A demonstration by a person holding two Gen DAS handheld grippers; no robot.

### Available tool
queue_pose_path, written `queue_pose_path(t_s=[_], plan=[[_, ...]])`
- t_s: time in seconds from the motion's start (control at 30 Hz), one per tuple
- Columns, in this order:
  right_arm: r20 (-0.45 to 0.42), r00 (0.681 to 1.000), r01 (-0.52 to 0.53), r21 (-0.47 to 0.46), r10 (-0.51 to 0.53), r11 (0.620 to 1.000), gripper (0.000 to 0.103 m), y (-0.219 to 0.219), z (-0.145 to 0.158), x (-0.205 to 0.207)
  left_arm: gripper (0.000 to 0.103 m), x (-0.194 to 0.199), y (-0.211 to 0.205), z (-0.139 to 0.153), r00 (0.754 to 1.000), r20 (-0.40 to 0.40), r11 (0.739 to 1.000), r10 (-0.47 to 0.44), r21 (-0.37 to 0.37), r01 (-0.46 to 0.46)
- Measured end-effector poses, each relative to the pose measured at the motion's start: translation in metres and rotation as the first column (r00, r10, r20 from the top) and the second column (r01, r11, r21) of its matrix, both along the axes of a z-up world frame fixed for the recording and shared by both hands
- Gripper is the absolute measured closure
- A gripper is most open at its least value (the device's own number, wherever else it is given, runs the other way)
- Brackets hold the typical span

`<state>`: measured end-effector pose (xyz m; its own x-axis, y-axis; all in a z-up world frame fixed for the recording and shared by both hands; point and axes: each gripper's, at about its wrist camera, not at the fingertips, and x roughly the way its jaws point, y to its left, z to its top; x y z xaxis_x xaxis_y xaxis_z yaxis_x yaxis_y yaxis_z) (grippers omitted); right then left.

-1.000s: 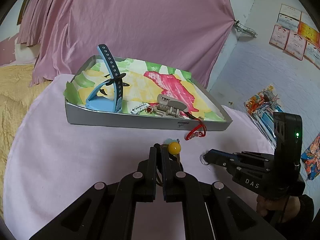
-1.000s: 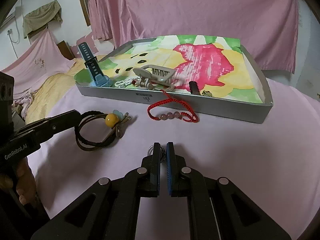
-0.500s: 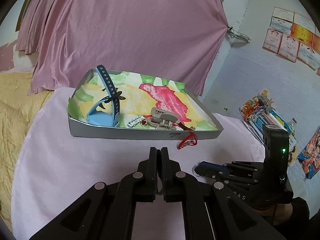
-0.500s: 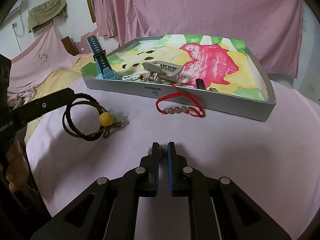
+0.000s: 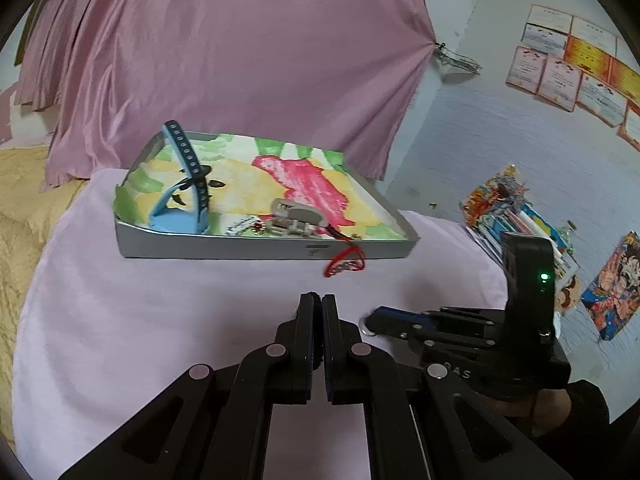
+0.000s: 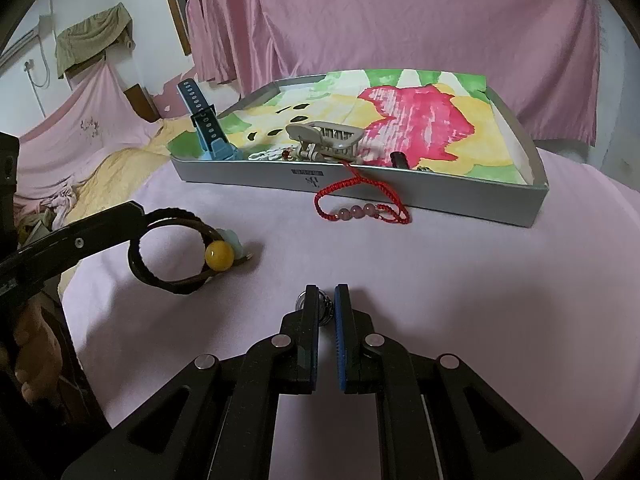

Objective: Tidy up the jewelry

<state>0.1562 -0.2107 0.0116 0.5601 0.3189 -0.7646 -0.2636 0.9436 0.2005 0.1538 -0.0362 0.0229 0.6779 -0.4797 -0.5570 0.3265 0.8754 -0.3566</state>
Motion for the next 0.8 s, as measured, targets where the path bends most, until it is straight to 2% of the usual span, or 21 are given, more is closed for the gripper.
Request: queue_pose_path(t_s=[0.47, 0.63, 0.8], plan=[[0.006, 0.999, 0.035, -0.007, -0.035, 0.999, 0.097, -0.013, 0.002, -0.033, 0.099, -0.03, -0.014, -0.018, 0.996, -0.065, 0.997, -0.068, -0.025, 0.067], [0.009, 0.998, 0.055, -0.01, -0.055, 0.998, 0.097, -0.02, 0.002, -0.048, 0.102, -0.038, -0.015, -0.026, 0.994, -0.094, 0.998, -0.06, -0.024, 0.058], [0.014, 0.997, 0.075, -0.003, -0.075, 0.997, 0.097, -0.026, 0.002, -0.059, 0.102, -0.042, -0.012, -0.025, 0.995, -0.087, 0.999, -0.041, -0.016, 0.04]])
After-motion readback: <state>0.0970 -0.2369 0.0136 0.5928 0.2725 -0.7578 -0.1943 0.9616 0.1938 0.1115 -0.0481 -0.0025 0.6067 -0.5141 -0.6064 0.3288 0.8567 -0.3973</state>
